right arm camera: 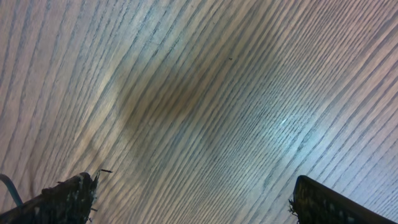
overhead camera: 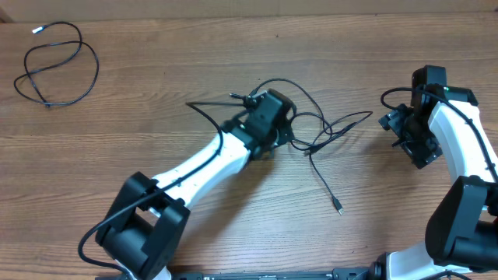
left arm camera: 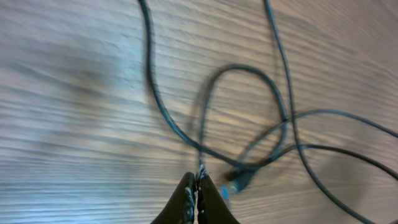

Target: Untangle cables

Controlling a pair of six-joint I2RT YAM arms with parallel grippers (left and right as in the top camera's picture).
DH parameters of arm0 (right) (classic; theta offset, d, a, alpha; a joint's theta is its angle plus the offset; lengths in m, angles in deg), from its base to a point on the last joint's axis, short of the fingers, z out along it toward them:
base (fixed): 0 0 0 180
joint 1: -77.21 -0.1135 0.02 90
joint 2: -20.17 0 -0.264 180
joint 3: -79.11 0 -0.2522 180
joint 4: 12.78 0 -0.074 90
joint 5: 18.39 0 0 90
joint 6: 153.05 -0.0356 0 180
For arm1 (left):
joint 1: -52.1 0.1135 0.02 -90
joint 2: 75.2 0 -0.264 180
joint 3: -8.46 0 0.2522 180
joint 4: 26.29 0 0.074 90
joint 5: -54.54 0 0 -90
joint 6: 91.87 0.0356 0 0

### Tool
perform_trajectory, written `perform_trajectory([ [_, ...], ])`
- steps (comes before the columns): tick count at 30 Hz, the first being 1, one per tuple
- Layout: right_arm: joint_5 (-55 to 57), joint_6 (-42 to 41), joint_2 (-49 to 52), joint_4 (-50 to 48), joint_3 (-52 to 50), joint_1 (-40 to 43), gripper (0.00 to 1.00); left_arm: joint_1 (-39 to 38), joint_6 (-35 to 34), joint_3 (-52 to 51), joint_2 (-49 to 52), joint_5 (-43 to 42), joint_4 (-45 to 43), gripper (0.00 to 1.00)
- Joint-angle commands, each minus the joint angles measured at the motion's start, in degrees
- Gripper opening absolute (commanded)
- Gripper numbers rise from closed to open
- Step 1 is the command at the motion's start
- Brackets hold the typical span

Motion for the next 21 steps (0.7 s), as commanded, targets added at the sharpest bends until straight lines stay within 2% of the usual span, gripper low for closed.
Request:
perform_trajectory([
  [1, 0.15, 0.22, -0.04, -0.02, -0.04, -0.15, 1.00, 4.92, 15.82, 4.94, -3.28, 1.29, 4.22, 0.04],
  [6, 0.15, 0.22, -0.04, -0.02, -0.04, -0.15, 1.00, 11.52, 23.93, 9.11, -5.66, 1.79, 13.51, 0.04],
  [9, 0.15, 0.22, -0.04, -0.02, -0.04, -0.15, 1.00, 14.75, 26.27, 11.21, -6.62, 1.77, 17.07, 0.04],
  [15, 0.15, 0.22, -0.04, -0.02, -0.04, -0.15, 1.00, 20.37, 26.80, 12.33, -8.26, 0.59, 20.28, 0.04],
  [21, 0.15, 0.22, -0.04, -0.02, -0.04, -0.15, 1.00, 21.79, 26.86, 12.31, -8.24, -0.33, 23.02, 0.04],
])
